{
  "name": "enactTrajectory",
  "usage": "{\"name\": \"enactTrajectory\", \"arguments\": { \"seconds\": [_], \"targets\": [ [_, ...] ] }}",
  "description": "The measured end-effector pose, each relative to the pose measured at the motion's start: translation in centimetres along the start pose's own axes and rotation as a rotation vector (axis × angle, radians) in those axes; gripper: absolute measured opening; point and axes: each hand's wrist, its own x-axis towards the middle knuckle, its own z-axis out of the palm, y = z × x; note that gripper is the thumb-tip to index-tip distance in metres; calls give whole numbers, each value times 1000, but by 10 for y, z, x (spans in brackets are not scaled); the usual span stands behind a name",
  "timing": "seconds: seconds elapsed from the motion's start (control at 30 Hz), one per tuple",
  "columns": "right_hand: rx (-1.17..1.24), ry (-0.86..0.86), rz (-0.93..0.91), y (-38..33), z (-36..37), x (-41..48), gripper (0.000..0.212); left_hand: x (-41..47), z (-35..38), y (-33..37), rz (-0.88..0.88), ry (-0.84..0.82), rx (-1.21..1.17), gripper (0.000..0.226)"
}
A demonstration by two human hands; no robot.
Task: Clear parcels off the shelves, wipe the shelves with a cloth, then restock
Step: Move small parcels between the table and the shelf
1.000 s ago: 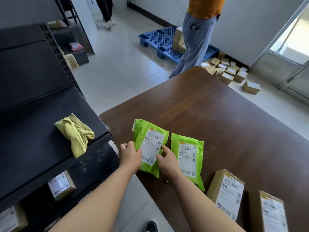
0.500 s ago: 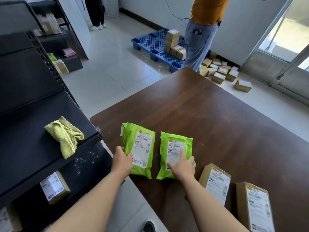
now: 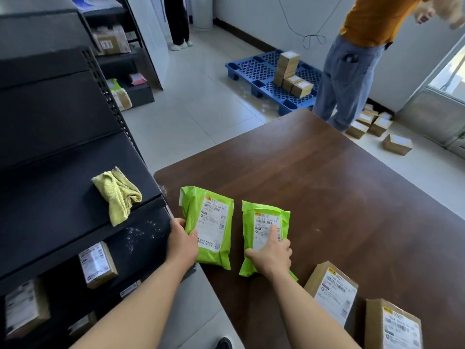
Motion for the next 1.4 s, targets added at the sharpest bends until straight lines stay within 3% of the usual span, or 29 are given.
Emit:
{"name": "enactTrajectory", "arguments": {
  "seconds": [0.37, 0.57, 1.03, 1.4],
  "targets": [
    [74, 80, -212, -73, -37, -46, 102, -20, -72, 21, 80, 203, -183, 30],
    [88, 70, -347, -119, -26, -106, 101, -44, -141, -2, 90, 356, -223, 30],
    [19, -178, -688, -199, 93, -320, 94, -162, -339, -167, -79, 693, -291, 25],
    [-173, -344, -959, -260, 202, -474, 91, -257, -469, -291, -278, 982, -363, 29]
  ]
}}
